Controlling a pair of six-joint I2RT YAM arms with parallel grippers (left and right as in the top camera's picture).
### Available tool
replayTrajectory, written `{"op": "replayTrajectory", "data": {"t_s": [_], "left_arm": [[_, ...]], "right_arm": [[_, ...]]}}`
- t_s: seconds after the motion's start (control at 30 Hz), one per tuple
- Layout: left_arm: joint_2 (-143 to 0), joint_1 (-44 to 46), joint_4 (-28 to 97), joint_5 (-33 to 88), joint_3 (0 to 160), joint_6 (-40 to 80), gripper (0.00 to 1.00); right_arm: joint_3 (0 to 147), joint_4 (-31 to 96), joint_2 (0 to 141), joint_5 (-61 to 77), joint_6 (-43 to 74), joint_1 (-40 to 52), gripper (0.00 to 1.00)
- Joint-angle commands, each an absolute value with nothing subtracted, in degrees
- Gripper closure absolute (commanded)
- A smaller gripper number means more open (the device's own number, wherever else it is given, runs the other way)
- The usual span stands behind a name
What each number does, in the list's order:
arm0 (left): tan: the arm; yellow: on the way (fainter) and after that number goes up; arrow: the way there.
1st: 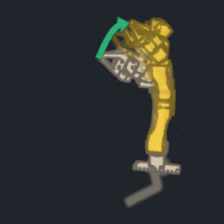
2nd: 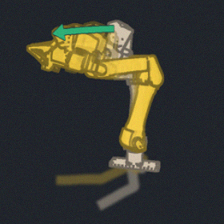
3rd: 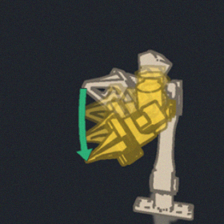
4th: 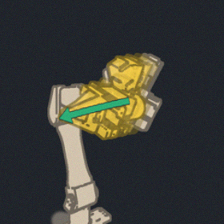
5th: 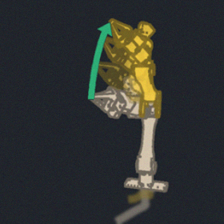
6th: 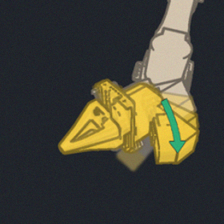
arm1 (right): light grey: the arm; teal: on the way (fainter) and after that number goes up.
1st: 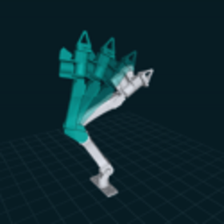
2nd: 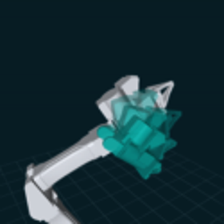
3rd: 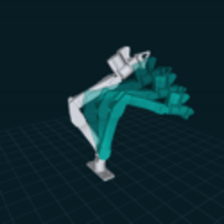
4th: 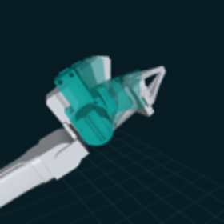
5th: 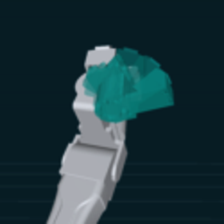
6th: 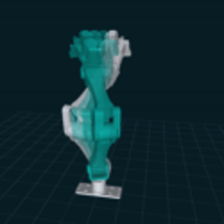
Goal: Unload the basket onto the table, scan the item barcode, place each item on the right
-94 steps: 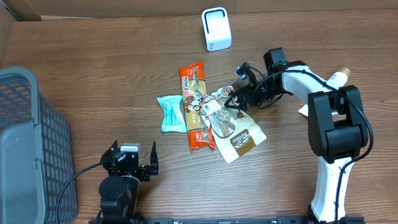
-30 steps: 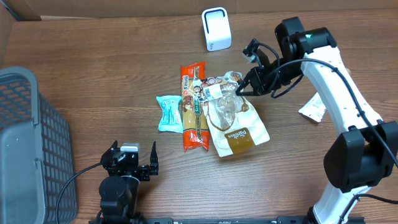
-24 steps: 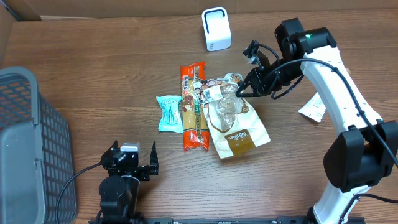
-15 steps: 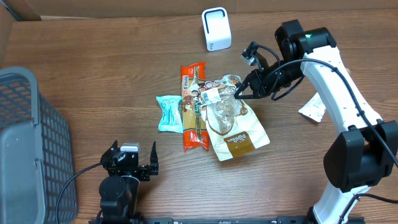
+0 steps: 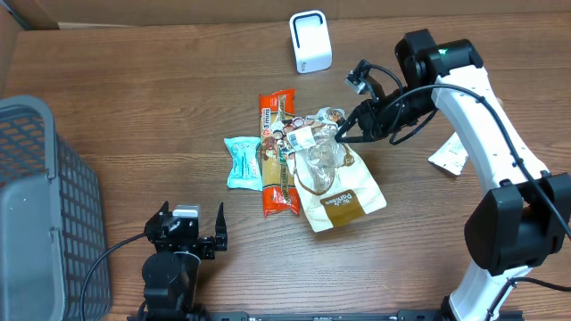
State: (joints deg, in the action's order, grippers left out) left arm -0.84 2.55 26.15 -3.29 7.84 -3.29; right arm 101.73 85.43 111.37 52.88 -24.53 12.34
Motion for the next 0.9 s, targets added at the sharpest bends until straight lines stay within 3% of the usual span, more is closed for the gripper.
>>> {"op": "replayTrajectory", "data": {"t_s": [0.0,0.87], "left_arm": [[-0.25,2.55,26.15,-3.79,7.49,-2.57,0.00],[-0.25,2.55,26.15,-3.79,7.49,-2.57,0.00]], "right_arm": [[102.85,87.92,110.45,57.93,-28.67,11.05,0.96],[102.85,94.02,110.45,62.67,-35.03,6.68,0.96]]}}
